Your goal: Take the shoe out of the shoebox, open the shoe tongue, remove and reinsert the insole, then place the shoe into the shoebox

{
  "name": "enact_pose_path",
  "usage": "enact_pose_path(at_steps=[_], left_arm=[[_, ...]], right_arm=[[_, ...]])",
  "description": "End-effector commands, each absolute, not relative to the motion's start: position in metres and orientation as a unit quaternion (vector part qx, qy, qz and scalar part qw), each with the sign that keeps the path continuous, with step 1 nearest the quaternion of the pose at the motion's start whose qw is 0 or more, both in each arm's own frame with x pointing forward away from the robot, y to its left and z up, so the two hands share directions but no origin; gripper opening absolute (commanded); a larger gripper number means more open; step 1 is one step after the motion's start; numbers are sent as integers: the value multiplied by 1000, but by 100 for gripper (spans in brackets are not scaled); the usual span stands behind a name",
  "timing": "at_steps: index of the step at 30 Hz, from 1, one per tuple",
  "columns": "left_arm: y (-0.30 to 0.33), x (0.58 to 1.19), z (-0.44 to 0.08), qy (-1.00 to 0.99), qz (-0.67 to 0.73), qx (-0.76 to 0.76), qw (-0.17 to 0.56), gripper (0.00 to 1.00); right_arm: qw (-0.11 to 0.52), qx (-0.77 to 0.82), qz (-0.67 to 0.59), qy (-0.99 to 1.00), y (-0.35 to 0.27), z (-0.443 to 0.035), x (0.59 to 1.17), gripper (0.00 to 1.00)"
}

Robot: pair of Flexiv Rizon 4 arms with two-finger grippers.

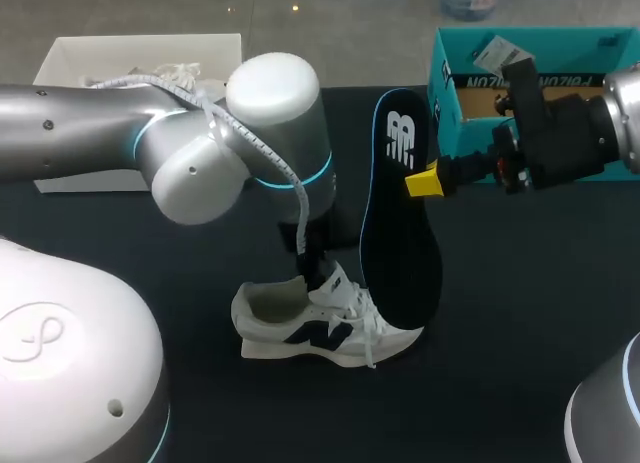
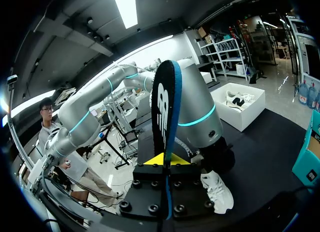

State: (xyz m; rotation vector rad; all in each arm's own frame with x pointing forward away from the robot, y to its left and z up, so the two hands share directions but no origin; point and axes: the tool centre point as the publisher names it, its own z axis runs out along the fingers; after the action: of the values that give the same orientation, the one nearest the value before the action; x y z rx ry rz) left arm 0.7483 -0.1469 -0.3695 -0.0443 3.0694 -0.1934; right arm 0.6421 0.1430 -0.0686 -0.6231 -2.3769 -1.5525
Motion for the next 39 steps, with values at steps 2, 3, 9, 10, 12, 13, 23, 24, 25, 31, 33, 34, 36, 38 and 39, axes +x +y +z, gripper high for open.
enact_pose_path(at_steps=[2,3,9,10,12,13,23,24,25,31,33,34,36,38,39], left_arm=[[-134,726,-373,997,-43,-45,51,0],[-134,726,-373,997,-43,-45,51,0],[-134,726,-373,997,-43,-45,51,0],[-134,726,-373,997,-43,-45,51,0],[-134,726,-373,997,-43,-45,51,0],[-134,726,-373,997,-43,-45,51,0],[-127,752,-347,995,-11,96,22,0],[-124,756,-343,992,-37,122,13,0],[-123,759,-339,988,-3,151,15,0],[-125,778,-321,929,-36,365,-45,0],[-131,782,-319,900,-28,433,-48,0],[-131,787,-317,902,-12,429,-51,0],[-134,790,-314,862,-27,502,-55,0],[-137,792,-312,823,-7,566,-42,0],[-137,792,-311,806,-5,591,-37,0]], right_arm=[[118,-213,-530,-813,145,-70,643,0],[118,-213,-530,-813,145,-70,643,0],[118,-213,-530,-813,145,-70,643,0],[118,-213,-530,-813,145,-70,643,0],[118,-213,-530,-813,145,-70,643,0],[118,-213,-530,-813,145,-70,643,0],[118,-213,-530,-813,145,-70,643,0],[118,-213,-530,-813,145,-70,643,0],[118,-213,-530,-813,145,-70,643,0],[118,-213,-530,-813,145,-70,643,0],[118,-213,-530,-813,145,-70,643,0],[118,-213,-530,-813,145,-70,643,0],[118,-213,-530,-813,145,-70,643,0],[118,-213,-530,-813,145,-70,643,0],[118,-213,-530,-813,145,-70,643,0]])
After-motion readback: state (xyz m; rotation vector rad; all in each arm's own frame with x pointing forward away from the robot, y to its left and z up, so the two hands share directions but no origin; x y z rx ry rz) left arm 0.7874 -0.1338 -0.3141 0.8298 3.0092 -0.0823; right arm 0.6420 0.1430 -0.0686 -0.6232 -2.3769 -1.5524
